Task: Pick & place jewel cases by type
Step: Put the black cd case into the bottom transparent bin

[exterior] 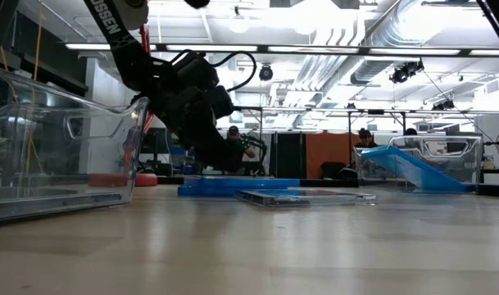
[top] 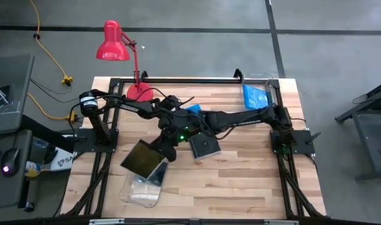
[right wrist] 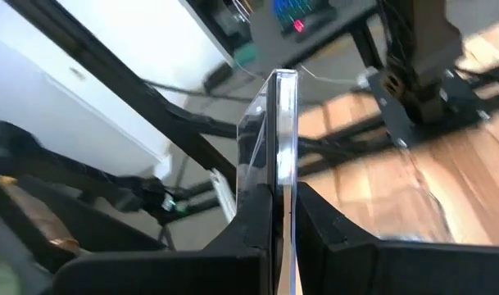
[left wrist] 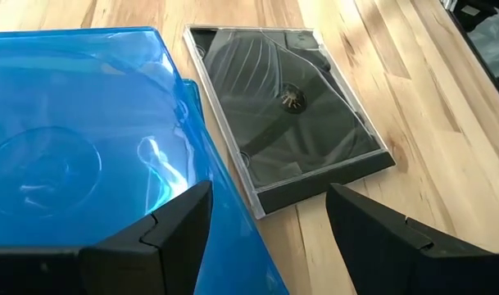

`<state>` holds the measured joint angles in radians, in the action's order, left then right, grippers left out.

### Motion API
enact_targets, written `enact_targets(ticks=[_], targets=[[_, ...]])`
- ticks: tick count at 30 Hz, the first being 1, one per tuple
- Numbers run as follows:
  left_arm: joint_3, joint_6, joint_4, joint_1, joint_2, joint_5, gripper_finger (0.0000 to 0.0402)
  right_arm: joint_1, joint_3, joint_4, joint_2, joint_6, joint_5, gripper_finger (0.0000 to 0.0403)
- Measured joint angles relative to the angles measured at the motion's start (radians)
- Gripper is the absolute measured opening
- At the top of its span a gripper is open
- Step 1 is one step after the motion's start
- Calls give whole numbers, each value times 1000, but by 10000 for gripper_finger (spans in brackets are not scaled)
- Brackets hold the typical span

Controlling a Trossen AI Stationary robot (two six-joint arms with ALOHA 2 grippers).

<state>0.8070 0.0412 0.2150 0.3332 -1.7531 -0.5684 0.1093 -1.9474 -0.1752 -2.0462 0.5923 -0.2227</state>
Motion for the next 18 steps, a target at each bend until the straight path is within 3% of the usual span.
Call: enact_targets(ticks=[9, 18], targets=[[0, 7, -8, 0, 0, -5, 239, 0, -116, -129, -91, -16, 3, 7], [0, 7, -8, 0, 0, -12, 239, 4, -344, -351, -226, -81, -16, 7]])
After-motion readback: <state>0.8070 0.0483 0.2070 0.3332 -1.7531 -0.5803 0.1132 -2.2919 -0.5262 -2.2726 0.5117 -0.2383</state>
